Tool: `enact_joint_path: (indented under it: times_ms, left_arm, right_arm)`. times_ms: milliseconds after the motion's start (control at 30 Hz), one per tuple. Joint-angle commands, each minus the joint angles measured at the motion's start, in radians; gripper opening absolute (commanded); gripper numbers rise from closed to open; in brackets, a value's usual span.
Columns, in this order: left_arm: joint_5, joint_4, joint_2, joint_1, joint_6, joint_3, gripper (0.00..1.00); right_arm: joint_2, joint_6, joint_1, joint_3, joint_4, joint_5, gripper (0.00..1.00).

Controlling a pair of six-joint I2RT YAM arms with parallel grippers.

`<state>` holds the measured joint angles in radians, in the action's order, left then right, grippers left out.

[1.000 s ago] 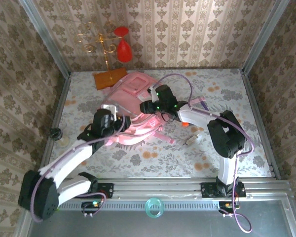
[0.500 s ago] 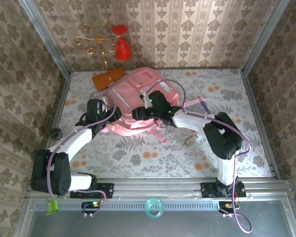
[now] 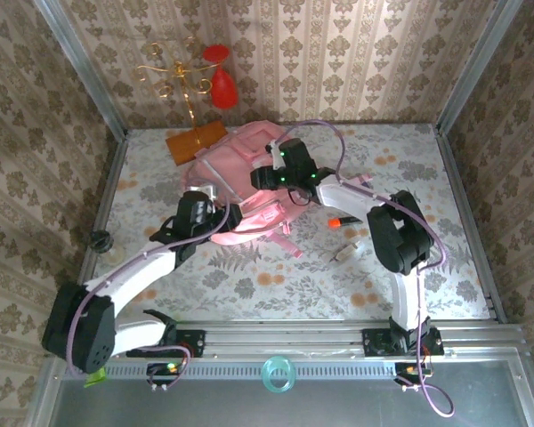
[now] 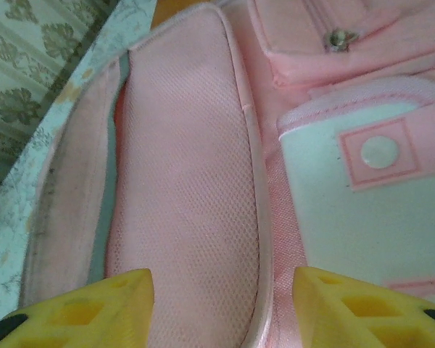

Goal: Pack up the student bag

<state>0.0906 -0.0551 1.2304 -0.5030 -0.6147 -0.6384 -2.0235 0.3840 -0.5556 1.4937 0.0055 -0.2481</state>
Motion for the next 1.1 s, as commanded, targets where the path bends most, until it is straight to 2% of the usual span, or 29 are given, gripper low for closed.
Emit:
enact_joint_path:
  times_ms: [0,167,300,433,733,933,1067]
  left_arm:
    - [0.083,-0.077,0.065,-0.011,-0.038,-0.063,0.58]
    - [0.081,-0.100,0.119,-0.035,-0.041,-0.088,0.54]
    - [0.039,-0.064,0.075,-0.047,-0.040,-0.072,0.52]
    - [0.025,-0.054,0.029,-0.077,-0.052,-0.050,0.51]
    - [0.034,-0.116,0.066,-0.092,-0.114,-0.038,0.47]
    - [-0.015,-0.114,0.088,-0.093,-0.143,-0.027,0.46]
    - [-0.090,-0.109,0.070,-0.113,-0.188,0.003,0.52]
  right_arm:
    - [-0.048,0.032,-0.010,0.040,-0.064,-0.040,0.51]
    - [-0.075,0.073,-0.010,0.056,-0.056,-0.086,0.45]
    - [-0.070,0.158,-0.010,0.036,-0.036,-0.092,0.23]
    - [-0.010,0.308,-0.017,-0.062,0.082,-0.091,0.12]
    - [0.071,0.561,-0.065,-0.192,0.321,-0.070,0.05]
    - [0.087,0.620,-0.085,-0.214,0.393,-0.033,0.05]
    - [0.086,0.657,-0.089,-0.218,0.431,-0.028,0.05]
